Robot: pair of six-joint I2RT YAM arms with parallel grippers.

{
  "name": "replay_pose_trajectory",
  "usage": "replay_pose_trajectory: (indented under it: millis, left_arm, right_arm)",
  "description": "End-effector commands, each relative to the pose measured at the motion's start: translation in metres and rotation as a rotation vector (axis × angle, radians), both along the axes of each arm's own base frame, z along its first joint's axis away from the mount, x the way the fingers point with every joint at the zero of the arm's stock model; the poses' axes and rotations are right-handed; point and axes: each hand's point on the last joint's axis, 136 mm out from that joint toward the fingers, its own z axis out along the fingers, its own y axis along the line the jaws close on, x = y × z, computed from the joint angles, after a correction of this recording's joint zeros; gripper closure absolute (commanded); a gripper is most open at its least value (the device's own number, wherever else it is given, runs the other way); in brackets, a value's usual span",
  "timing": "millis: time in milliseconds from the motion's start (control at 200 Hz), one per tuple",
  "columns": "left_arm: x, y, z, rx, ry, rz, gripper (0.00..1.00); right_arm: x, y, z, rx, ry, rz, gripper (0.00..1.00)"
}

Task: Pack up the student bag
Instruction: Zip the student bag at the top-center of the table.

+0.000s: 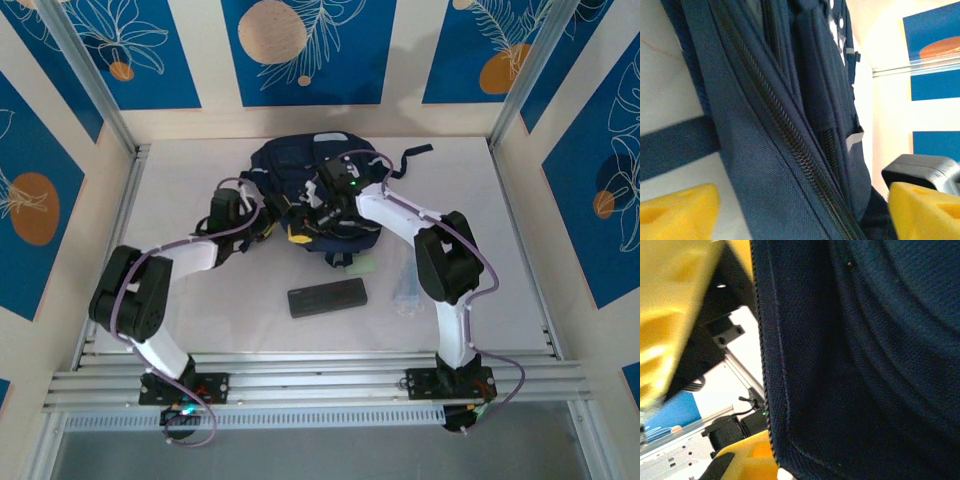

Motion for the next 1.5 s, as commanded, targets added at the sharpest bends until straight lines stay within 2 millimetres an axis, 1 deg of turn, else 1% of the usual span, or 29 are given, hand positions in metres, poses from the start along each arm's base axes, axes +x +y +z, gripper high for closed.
replay_pose_trajectory:
  millis: [0, 15, 85, 150, 190, 275, 385, 435, 505, 605, 730, 775, 815, 865, 910, 980, 1030, 1055, 1095, 1115, 1145, 1175, 1220, 1235, 1300, 1310, 1320, 1400, 1495]
  left_arm:
    - [0.022, -0.011, 0.000, -0.043, -0.023, 0.036, 0.26]
    - [0.024, -0.012, -0.002, -0.046, -0.019, 0.037, 0.29]
    - [0.031, -0.017, -0.007, -0.067, -0.017, 0.029, 0.55]
    - [0.034, -0.017, -0.010, -0.064, -0.018, 0.030, 0.88]
    - [0.033, -0.016, -0.011, -0.054, -0.021, 0.028, 1.00]
    - [0.031, -0.009, -0.011, -0.017, -0.022, 0.026, 1.00]
    - [0.028, 0.001, -0.010, 0.028, -0.030, 0.003, 1.00]
    - [0.027, 0.004, -0.010, 0.046, -0.029, -0.017, 1.00]
    - [0.026, 0.008, -0.009, 0.077, -0.031, -0.045, 1.00]
    - [0.024, 0.013, -0.008, 0.121, -0.041, -0.083, 1.00]
    - [0.027, 0.028, -0.006, 0.173, -0.051, -0.101, 1.00]
    - [0.032, 0.035, -0.005, 0.183, -0.053, -0.090, 1.00]
    - [0.038, 0.042, -0.004, 0.188, -0.054, -0.076, 1.00]
    - [0.047, 0.049, -0.002, 0.198, -0.056, -0.063, 1.00]
    - [0.056, 0.053, 0.001, 0.219, -0.063, -0.061, 1.00]
    - [0.070, 0.054, 0.004, 0.255, -0.067, -0.067, 1.00]
    - [0.078, 0.056, 0.002, 0.270, -0.045, -0.059, 1.00]
    - [0.081, 0.058, 0.002, 0.272, -0.031, -0.050, 0.90]
    - [0.083, 0.059, 0.002, 0.269, -0.010, -0.034, 0.62]
    - [0.084, 0.059, 0.002, 0.266, 0.000, -0.027, 0.50]
    - [0.083, 0.061, 0.003, 0.265, 0.008, -0.020, 0.38]
    - [0.080, 0.062, 0.004, 0.267, 0.018, -0.015, 0.30]
    - [0.074, 0.065, 0.007, 0.274, 0.027, -0.003, 0.22]
    - [0.072, 0.066, 0.008, 0.277, 0.029, 0.003, 0.18]
    - [0.058, 0.079, 0.009, 0.303, 0.058, 0.063, 0.08]
    - [0.056, 0.082, 0.009, 0.311, 0.064, 0.076, 0.03]
    - [0.054, 0.084, 0.010, 0.318, 0.065, 0.088, 0.01]
    - [0.030, 0.100, 0.016, 0.342, 0.075, 0.160, 0.00]
    - [0.005, 0.103, 0.023, 0.284, 0.087, 0.203, 0.00]
  right_arm:
    - [-0.022, 0.017, 0.029, 0.096, 0.017, 0.067, 1.00]
    - [-0.024, 0.016, 0.029, 0.094, 0.023, 0.067, 1.00]
    - [-0.035, 0.010, 0.025, 0.075, 0.048, 0.072, 1.00]
    - [-0.047, 0.000, 0.022, 0.043, 0.068, 0.087, 1.00]
    - [-0.056, -0.010, 0.016, 0.006, 0.083, 0.102, 1.00]
    - [-0.074, -0.039, 0.001, -0.114, 0.102, 0.142, 1.00]
    - [-0.092, -0.095, -0.029, -0.362, 0.128, 0.169, 1.00]
    - [-0.092, -0.124, -0.040, -0.482, 0.124, 0.160, 1.00]
    - [-0.089, -0.155, -0.047, -0.583, 0.129, 0.126, 1.00]
    - [-0.069, -0.197, -0.048, -0.720, 0.094, 0.054, 1.00]
    - [-0.028, -0.254, -0.044, -0.909, 0.026, -0.066, 1.00]
    - [-0.014, -0.267, -0.040, -0.964, -0.003, -0.092, 1.00]
    - [-0.003, -0.273, -0.037, -0.991, -0.030, -0.103, 1.00]
    - [0.010, -0.268, -0.034, -0.977, -0.067, -0.105, 1.00]
    - [0.020, -0.253, -0.034, -0.925, -0.099, -0.100, 1.00]
    - [0.031, -0.215, -0.030, -0.783, -0.145, -0.075, 1.00]
    - [0.036, -0.183, -0.024, -0.658, -0.174, -0.062, 1.00]
    - [0.037, -0.166, -0.019, -0.593, -0.179, -0.063, 1.00]
    - [0.038, -0.138, -0.012, -0.466, -0.175, -0.057, 1.00]
    - [0.038, -0.124, -0.008, -0.407, -0.174, -0.056, 1.00]
    - [0.038, -0.107, -0.002, -0.330, -0.166, -0.061, 1.00]
    - [0.040, -0.091, 0.004, -0.259, -0.161, -0.069, 1.00]
    - [0.044, -0.071, 0.012, -0.174, -0.149, -0.080, 1.00]
    - [0.044, -0.065, 0.014, -0.151, -0.141, -0.085, 1.00]
    - [0.053, -0.045, 0.024, -0.065, -0.135, -0.104, 1.00]
    - [0.054, -0.043, 0.024, -0.058, -0.133, -0.108, 1.00]
    - [0.055, -0.040, 0.025, -0.052, -0.130, -0.111, 1.00]
    - [0.063, -0.024, 0.032, -0.009, -0.134, -0.120, 1.00]
    - [0.070, -0.006, 0.036, 0.029, -0.135, -0.117, 1.00]
